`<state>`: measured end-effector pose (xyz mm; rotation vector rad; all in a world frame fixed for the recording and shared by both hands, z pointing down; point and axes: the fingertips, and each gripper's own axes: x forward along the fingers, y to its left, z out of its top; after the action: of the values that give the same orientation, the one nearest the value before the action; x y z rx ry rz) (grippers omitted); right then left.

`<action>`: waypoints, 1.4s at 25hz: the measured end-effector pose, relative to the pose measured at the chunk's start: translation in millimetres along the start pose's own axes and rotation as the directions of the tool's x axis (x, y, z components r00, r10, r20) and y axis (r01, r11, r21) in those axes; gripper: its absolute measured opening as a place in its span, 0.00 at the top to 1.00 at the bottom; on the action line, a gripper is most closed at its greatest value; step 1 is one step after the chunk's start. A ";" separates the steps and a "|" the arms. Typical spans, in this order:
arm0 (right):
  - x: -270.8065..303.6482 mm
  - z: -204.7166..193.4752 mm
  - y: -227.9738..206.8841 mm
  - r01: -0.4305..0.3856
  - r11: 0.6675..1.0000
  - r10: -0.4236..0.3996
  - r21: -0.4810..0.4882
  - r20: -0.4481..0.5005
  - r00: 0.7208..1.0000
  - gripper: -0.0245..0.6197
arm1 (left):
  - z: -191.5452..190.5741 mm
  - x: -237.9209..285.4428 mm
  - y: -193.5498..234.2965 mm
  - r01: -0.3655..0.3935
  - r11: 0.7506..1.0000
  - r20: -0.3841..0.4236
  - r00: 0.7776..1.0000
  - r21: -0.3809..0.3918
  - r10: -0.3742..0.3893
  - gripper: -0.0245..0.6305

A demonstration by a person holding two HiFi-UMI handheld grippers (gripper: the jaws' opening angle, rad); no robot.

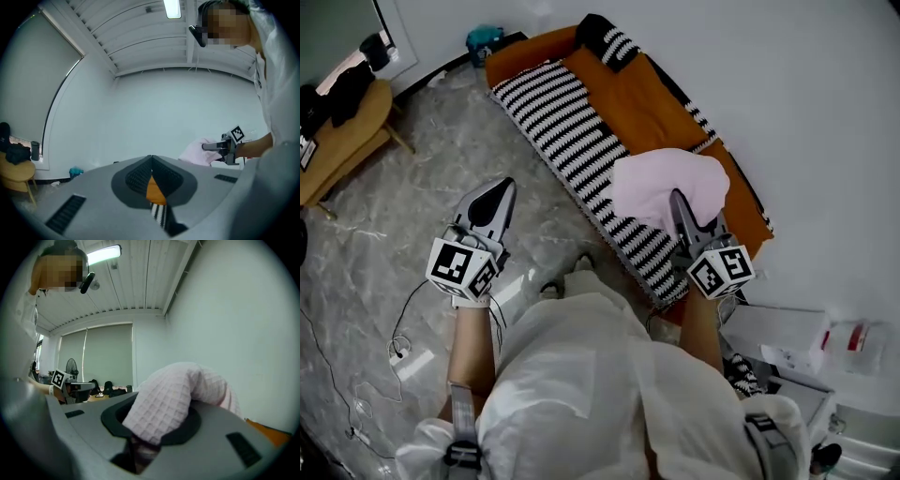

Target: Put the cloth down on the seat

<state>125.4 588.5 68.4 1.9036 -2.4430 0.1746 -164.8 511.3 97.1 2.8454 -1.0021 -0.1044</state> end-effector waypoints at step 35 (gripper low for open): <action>484.6 -78.0 -21.1 -0.478 0.876 0.471 0.069 -0.334 0.816 0.79 | -11.6 213.5 311.8 -0.211 0.973 -0.051 0.977 -0.099 0.207 0.94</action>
<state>23.5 125.0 195.8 1.0901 -2.5912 0.4543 -190.6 137.3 146.6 2.6203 -1.2414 -0.0756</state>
